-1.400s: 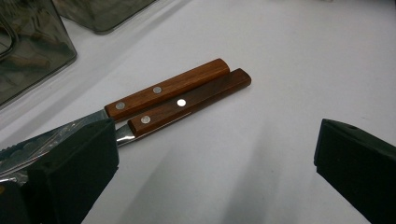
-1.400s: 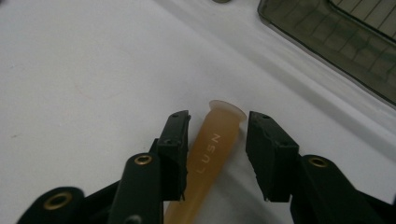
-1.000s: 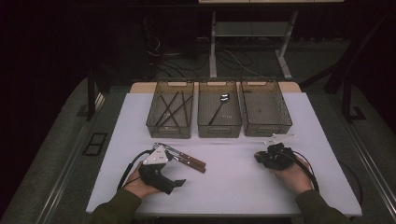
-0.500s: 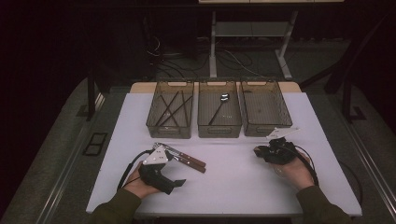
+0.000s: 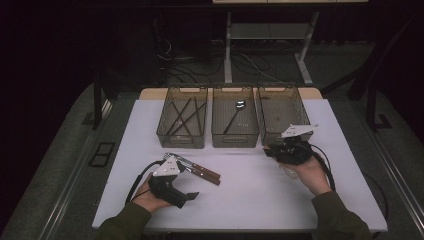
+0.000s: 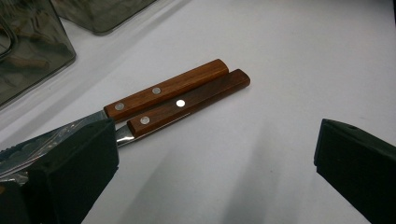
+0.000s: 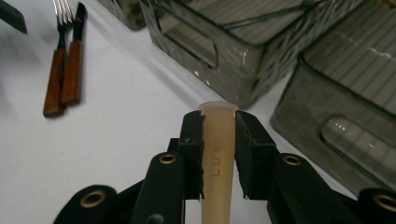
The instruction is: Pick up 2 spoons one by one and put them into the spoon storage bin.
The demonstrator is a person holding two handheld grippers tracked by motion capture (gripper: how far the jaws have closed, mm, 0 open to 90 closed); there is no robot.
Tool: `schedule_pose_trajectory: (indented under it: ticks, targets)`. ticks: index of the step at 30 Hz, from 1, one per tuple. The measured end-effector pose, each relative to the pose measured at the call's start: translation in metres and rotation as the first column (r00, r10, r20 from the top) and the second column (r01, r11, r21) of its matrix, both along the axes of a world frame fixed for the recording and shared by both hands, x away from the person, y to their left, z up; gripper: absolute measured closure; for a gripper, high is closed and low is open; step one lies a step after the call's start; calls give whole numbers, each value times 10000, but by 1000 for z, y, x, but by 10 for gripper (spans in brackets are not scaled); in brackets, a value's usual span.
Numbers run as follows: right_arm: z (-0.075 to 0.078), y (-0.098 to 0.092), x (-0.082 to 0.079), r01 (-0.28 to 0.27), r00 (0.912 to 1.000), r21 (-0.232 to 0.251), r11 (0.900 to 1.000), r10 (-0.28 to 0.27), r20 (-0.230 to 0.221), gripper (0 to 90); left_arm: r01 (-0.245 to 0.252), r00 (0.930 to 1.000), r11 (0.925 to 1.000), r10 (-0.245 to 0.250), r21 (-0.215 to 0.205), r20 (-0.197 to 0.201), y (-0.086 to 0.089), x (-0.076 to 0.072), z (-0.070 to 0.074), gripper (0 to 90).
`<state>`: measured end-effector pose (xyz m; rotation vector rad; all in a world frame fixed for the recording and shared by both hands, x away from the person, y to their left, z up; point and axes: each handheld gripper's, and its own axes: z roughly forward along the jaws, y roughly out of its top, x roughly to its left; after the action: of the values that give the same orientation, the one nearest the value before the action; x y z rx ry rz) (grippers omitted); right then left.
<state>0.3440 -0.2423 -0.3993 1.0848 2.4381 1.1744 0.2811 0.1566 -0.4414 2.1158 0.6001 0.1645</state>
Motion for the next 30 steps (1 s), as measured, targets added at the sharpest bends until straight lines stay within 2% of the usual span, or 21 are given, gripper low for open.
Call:
schedule_pose_trajectory:
  ticks: [7, 13, 23, 27, 30]
  targets:
    - [3, 13, 10, -180, 9998, 113, 9998, 178, 123, 734, 30, 10000, 10000, -30, -93, -19, 0, 0, -1, 0]
    - [14, 20, 19, -212, 9992, 281, 9994, 202, 357, 734, 83, 10000, 9999, -83, -121, 32, 2, 1, 0, 0]
    - [35, 35, 44, -252, 9985, 480, 9985, 228, 489, 732, 20, 10000, 9999, -20, -118, -23, 1, 0, 0, 0]
    - [42, 42, 55, -262, 9979, 350, 9990, 241, 593, 733, 24, 10000, 9999, -24, -132, -30, 1, 0, 0, 0]
    - [47, 47, 64, -247, 9978, 455, 9987, 218, 632, 733, 69, 10000, 9999, -69, -114, 24, 1, 1, 0, 0]
